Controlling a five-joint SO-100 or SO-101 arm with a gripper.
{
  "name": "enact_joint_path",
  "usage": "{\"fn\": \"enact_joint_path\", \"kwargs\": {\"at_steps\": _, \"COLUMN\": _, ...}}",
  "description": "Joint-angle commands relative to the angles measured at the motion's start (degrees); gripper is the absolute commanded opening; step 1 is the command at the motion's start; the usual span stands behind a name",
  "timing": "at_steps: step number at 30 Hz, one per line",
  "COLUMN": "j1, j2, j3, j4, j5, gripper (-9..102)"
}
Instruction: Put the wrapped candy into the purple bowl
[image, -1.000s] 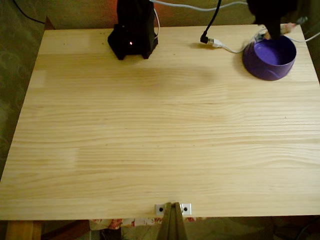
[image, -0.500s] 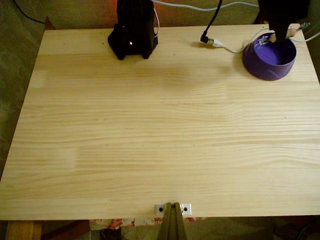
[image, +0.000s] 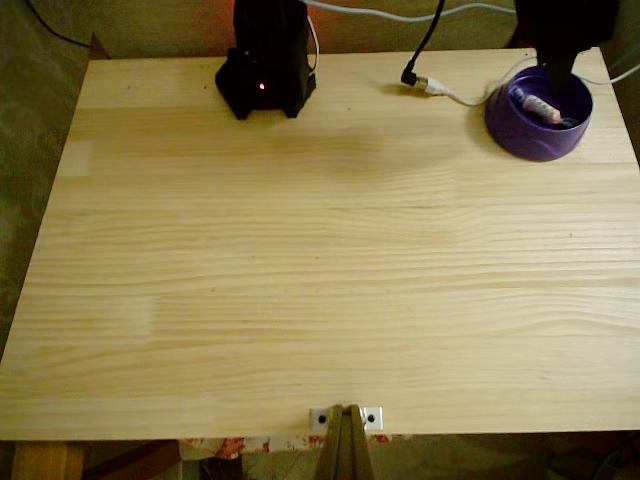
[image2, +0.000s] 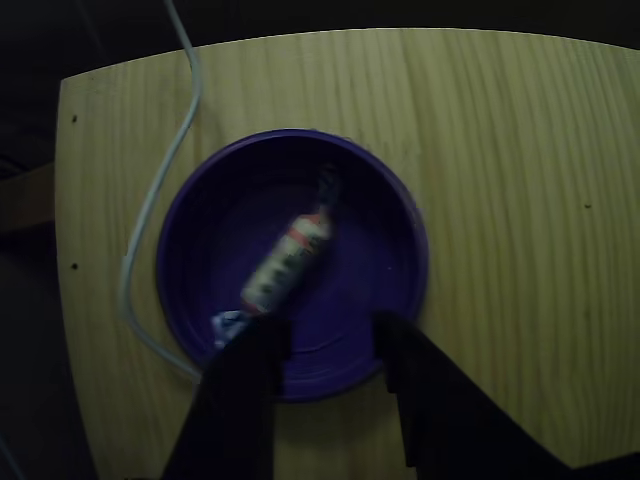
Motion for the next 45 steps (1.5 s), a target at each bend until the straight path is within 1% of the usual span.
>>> {"fn": "enact_joint_path", "kwargs": {"at_steps": 1, "j1": 4.7, "j2": 5.4, "j3": -7.3, "j4": 1.6, "j5": 0.5, "gripper": 1}}
{"fn": "enact_joint_path", "kwargs": {"at_steps": 2, "j1": 6.5, "j2": 6.2, "j3": -8.5, "j4": 2.3, "j5": 0.4, "gripper": 1}}
{"fn": "enact_joint_path", "kwargs": {"at_steps": 5, "j1": 12.6, "j2": 10.2, "j3": -8.8, "j4": 2.9, "j5": -6.4, "gripper": 1}}
{"fn": "enact_joint_path", "kwargs": {"at_steps": 7, "j1": 17.6, "j2": 13.3, "j3": -8.4, "j4": 2.6, "j5": -9.1, "gripper": 0}}
{"fn": "enact_joint_path", "kwargs": {"at_steps": 12, "j1": 31.9, "j2": 23.6, "j3": -3.3, "j4": 4.7, "j5": -15.8, "gripper": 0}}
{"fn": "enact_joint_path", "kwargs": {"at_steps": 18, "j1": 52.6, "j2": 31.9, "j3": 0.7, "j4": 8.4, "j5": -12.5, "gripper": 0}}
{"fn": "enact_joint_path", "kwargs": {"at_steps": 22, "j1": 64.5, "j2": 37.2, "j3": 6.4, "j4": 7.5, "j5": -9.2, "gripper": 0}}
{"fn": "enact_joint_path", "kwargs": {"at_steps": 24, "j1": 69.9, "j2": 38.4, "j3": 9.1, "j4": 7.1, "j5": -9.3, "gripper": 0}}
{"fn": "enact_joint_path", "kwargs": {"at_steps": 25, "j1": 72.2, "j2": 38.9, "j3": 10.0, "j4": 6.9, "j5": -8.3, "gripper": 1}}
{"fn": "enact_joint_path", "kwargs": {"at_steps": 27, "j1": 76.8, "j2": 40.3, "j3": 11.9, "j4": 6.1, "j5": -2.3, "gripper": 1}}
{"fn": "enact_joint_path", "kwargs": {"at_steps": 30, "j1": 81.3, "j2": 43.9, "j3": 17.0, "j4": 2.2, "j5": 2.2, "gripper": 0}}
{"fn": "enact_joint_path", "kwargs": {"at_steps": 34, "j1": 85.0, "j2": 50.9, "j3": 26.8, "j4": -4.3, "j5": 3.5, "gripper": 0}}
{"fn": "enact_joint_path", "kwargs": {"at_steps": 39, "j1": 86.1, "j2": 57.9, "j3": 36.8, "j4": -3.9, "j5": 4.2, "gripper": 0}}
{"fn": "enact_joint_path", "kwargs": {"at_steps": 41, "j1": 85.9, "j2": 60.4, "j3": 39.1, "j4": -1.2, "j5": 6.3, "gripper": 0}}
{"fn": "enact_joint_path", "kwargs": {"at_steps": 45, "j1": 85.7, "j2": 67.2, "j3": 46.3, "j4": -3.0, "j5": 8.7, "gripper": 0}}
